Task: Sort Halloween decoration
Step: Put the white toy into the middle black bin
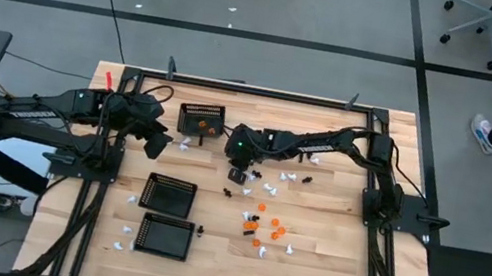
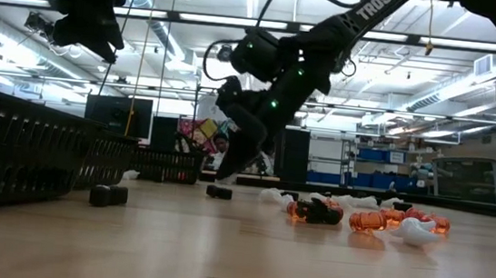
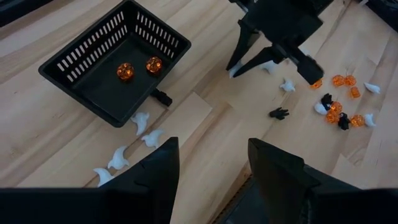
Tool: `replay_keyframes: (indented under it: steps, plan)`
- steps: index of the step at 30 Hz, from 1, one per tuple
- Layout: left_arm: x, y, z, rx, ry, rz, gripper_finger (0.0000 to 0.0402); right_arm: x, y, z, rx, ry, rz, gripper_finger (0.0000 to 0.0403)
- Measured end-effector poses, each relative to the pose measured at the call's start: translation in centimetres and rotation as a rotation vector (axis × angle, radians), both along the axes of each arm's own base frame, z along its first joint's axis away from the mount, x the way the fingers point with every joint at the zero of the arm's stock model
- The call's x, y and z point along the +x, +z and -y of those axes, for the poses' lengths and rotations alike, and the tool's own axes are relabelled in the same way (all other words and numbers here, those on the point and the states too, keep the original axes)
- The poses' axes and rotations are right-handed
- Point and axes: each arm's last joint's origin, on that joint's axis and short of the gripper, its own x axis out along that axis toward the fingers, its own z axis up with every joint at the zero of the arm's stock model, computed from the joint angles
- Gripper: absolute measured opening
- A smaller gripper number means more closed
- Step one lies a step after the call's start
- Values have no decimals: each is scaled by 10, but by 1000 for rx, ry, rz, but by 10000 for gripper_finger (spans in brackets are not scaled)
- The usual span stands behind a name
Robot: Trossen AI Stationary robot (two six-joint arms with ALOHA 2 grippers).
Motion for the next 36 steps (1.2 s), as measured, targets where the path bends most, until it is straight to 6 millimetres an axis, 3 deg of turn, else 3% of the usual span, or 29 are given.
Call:
replay_keyframes:
  steps: [12, 24, 28, 36]
  plan:
    - [0, 0, 0, 18, -6, -6, 199, 19, 34, -6, 78, 116, 111, 70]
    - [-1, 0, -5, 38, 40, -13, 199, 47, 76, -86, 59, 311, 315, 71]
    - [-2, 0, -6, 40, 48, -11, 199, 56, 68, -101, 45, 322, 376, 71]
    - [-1, 0, -6, 35, 52, -9, 199, 86, 43, -107, 55, 328, 385, 71]
